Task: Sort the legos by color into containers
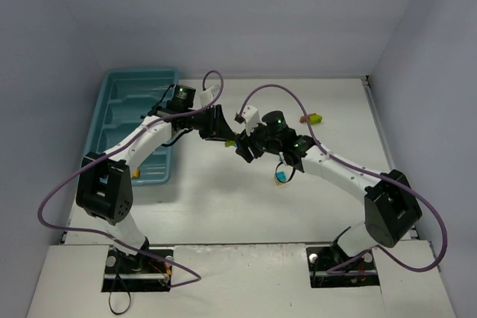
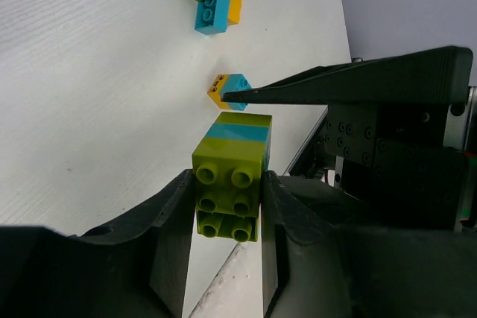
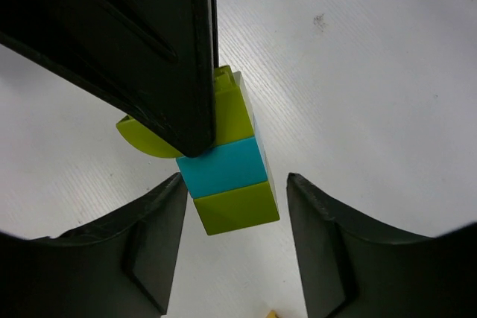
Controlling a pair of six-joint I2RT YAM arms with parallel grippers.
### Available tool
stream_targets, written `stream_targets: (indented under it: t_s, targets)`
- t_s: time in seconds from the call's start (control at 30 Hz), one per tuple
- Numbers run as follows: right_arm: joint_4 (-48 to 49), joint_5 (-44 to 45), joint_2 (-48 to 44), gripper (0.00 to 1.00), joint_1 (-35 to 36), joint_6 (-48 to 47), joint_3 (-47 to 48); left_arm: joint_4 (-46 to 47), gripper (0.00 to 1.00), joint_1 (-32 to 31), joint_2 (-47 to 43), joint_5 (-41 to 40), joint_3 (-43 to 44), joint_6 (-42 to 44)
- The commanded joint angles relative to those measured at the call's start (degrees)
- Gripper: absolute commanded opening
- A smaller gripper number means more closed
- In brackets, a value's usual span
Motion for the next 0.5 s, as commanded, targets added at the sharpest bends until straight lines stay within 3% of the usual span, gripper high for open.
stream_targets:
  t_s: [0.0, 0.17, 0.47]
  targets:
    - [4.8, -2.0, -3.2, 0.54, 0.4, -1.0, 0.3, 2.4, 0.0, -0.2, -1.3, 3.2, 2.9, 1.8]
    - [5.1, -2.5, -2.9, 0.59, 0.5, -1.6, 1.5, 2.2, 0.0, -0.2, -1.5, 3.2, 3.1, 2.3]
    - [6.3, -2.5, -1.9, 0.42, 1.3, -2.2, 2.1, 0.6, 0.0, -0.3, -1.1, 3.7, 3.8, 3.1]
